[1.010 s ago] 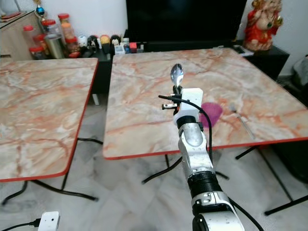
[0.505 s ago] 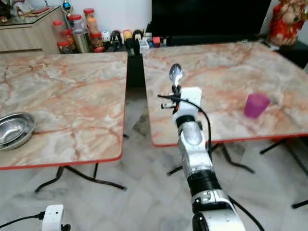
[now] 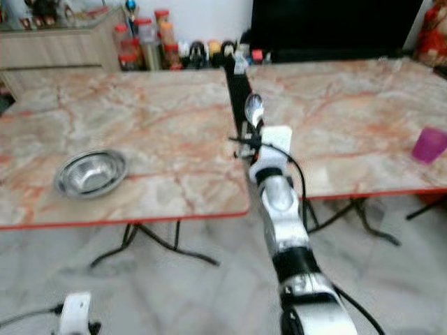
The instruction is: Setting the table
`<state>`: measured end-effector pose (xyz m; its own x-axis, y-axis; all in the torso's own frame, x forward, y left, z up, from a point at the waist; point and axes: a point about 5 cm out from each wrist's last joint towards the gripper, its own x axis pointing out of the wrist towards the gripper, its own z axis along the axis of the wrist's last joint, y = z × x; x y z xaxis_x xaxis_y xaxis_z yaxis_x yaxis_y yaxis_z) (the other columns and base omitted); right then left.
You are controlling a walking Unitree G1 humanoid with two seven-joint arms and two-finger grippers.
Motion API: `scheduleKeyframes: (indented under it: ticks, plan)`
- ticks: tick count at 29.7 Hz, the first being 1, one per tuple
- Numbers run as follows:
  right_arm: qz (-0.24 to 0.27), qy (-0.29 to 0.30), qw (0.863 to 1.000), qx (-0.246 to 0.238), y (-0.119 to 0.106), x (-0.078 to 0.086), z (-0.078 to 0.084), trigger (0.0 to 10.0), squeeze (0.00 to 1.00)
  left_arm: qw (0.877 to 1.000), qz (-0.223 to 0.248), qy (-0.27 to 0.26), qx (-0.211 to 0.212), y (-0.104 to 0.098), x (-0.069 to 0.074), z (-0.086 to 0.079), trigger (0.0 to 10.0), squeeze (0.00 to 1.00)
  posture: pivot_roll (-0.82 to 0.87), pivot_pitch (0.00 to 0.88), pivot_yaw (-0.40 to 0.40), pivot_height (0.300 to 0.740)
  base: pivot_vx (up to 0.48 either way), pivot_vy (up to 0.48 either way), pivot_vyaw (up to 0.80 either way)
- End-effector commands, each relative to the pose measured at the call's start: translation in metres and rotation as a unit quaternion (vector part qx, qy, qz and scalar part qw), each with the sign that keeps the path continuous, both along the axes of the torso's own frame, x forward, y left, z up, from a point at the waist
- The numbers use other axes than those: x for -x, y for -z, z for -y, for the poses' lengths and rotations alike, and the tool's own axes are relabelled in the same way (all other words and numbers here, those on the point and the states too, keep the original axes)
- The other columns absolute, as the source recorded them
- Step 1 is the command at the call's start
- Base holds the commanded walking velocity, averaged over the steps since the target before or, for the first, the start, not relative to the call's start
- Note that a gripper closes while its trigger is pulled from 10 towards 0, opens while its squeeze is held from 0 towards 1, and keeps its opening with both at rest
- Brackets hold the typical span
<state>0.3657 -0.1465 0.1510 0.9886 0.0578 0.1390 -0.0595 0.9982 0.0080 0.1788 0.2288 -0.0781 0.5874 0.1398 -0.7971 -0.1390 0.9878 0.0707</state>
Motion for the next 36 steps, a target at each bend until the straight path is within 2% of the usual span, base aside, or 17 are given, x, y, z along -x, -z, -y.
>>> scheduleKeyframes:
  ticks: [1, 15, 36]
  plan:
    - [0.012, -0.008, 1.0, -0.007, -0.0078, -0.0022, -0.0066, 10.0, 0.0, 1.0, 0.003, -0.008, -0.005, -0.0022, -0.0015, -0.0063, 10.0, 0.0, 0.02, 0.0, 0.0, 0.74, 0.0, 0.48, 0.0]
    - [0.005, -0.007, 1.0, -0.007, -0.0037, -0.0008, -0.0058, 10.0, 0.0, 1.0, 0.002, -0.01, -0.004, -0.0023, -0.0007, -0.0079, 10.0, 0.0, 0.02, 0.0, 0.0, 0.74, 0.0, 0.378, 0.0]
    - [-0.007, -0.007, 1.0, -0.01, 0.0019, -0.0003, -0.0072, 10.0, 0.0, 1.0, 0.005, -0.002, -0.001, -0.0018, -0.0002, -0.0062, 10.0, 0.0, 0.03, 0.0, 0.001, 0.74, 0.0, 0.0, 0.0]
